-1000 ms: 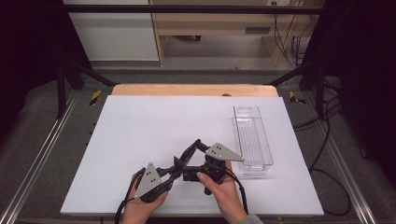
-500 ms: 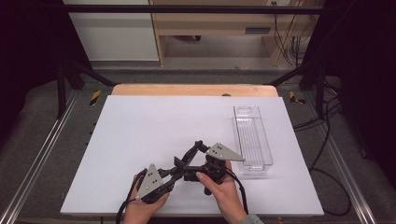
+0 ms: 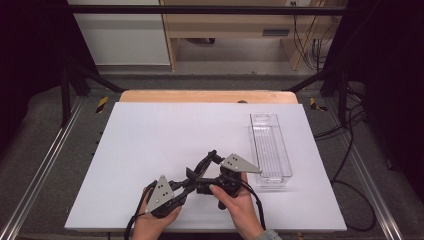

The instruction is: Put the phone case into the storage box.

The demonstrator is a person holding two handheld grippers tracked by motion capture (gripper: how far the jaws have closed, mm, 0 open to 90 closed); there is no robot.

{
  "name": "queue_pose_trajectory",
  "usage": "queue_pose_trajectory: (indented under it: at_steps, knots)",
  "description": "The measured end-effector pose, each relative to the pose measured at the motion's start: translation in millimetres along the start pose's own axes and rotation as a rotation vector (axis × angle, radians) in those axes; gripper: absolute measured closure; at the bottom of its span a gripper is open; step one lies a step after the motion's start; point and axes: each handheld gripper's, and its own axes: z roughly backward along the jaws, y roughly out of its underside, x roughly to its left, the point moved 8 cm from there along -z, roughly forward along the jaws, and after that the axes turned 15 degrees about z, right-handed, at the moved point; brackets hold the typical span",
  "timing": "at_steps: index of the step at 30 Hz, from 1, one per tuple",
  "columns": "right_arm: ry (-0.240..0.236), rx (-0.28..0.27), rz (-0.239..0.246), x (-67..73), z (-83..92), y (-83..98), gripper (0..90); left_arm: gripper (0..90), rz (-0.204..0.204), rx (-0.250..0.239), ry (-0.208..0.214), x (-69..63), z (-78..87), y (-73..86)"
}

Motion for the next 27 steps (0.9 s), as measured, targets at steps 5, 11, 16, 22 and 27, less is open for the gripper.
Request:
queue_pose_trajectory:
  at_steps: [5,11,16,22,27]
  knots:
    - [0.0,-0.002,-0.004,0.3,-0.2,0.1,7.7,80.8,0.005,0.001,0.004,-0.4,-0.3,0.3]
    - [0.005,-0.007,-0.002,0.1,0.2,-0.4,9.5,80.8,0.012,0.0,0.008,-0.7,-0.7,0.6]
    - [0.008,-0.008,-0.009,-0.5,0.6,-0.6,11.4,80.7,0.017,0.0,0.009,-0.4,-0.8,0.9]
    - [0.007,-0.006,-0.008,-0.3,0.8,-0.3,12.5,80.7,0.024,0.001,0.011,-0.2,-1.5,1.3]
    - [0.009,0.0,-0.009,-0.8,0.7,0.2,12.9,80.7,0.025,0.004,0.013,-0.5,-1.7,2.4]
